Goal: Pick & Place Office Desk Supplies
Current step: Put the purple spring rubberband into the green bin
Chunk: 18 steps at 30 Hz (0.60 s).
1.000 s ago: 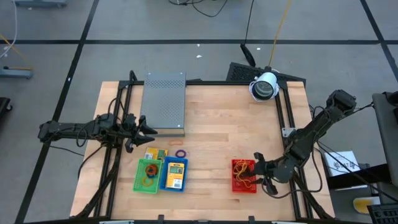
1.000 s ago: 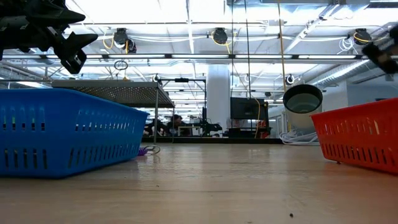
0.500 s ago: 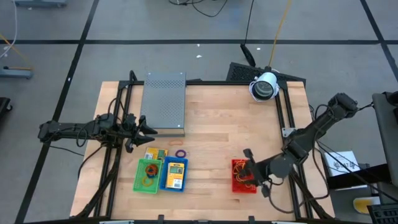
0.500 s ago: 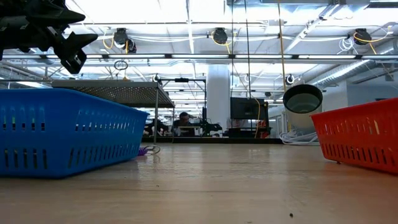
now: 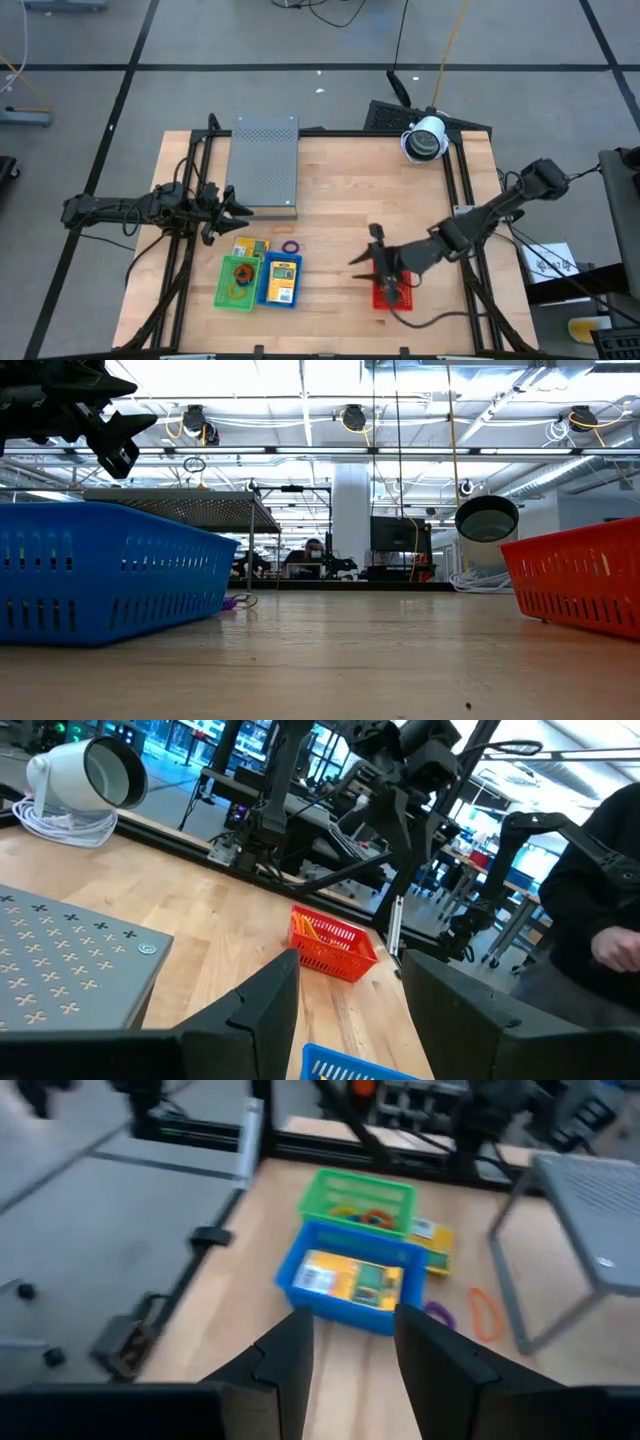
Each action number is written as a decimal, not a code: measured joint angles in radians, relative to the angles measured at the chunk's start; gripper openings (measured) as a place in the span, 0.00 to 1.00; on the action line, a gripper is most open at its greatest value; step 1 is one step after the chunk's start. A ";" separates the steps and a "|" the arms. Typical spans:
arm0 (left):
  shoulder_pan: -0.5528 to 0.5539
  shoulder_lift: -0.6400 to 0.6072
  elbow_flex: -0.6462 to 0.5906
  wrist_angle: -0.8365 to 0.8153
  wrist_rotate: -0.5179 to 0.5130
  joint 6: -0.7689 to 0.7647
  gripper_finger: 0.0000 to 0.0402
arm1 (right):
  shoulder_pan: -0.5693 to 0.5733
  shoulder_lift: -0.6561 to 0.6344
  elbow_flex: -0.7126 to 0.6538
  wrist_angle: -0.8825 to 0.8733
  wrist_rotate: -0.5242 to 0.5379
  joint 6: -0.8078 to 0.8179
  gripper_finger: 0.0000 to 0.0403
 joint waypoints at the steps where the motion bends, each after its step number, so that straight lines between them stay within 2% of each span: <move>1: 0.000 0.000 0.000 0.000 0.000 -0.001 0.46 | -0.018 0.014 0.018 -0.016 0.000 0.003 0.33; 3: 0.000 0.000 0.000 0.000 0.000 0.000 0.46 | -0.059 0.041 0.055 -0.060 -0.003 0.019 0.33; 9: 0.000 0.000 0.000 0.000 0.000 0.000 0.46 | -0.174 0.136 0.151 -0.144 -0.138 -0.046 0.33; 18: 0.000 0.000 0.000 0.000 0.000 0.001 0.46 | -0.226 0.269 0.206 -0.177 -0.157 -0.406 0.33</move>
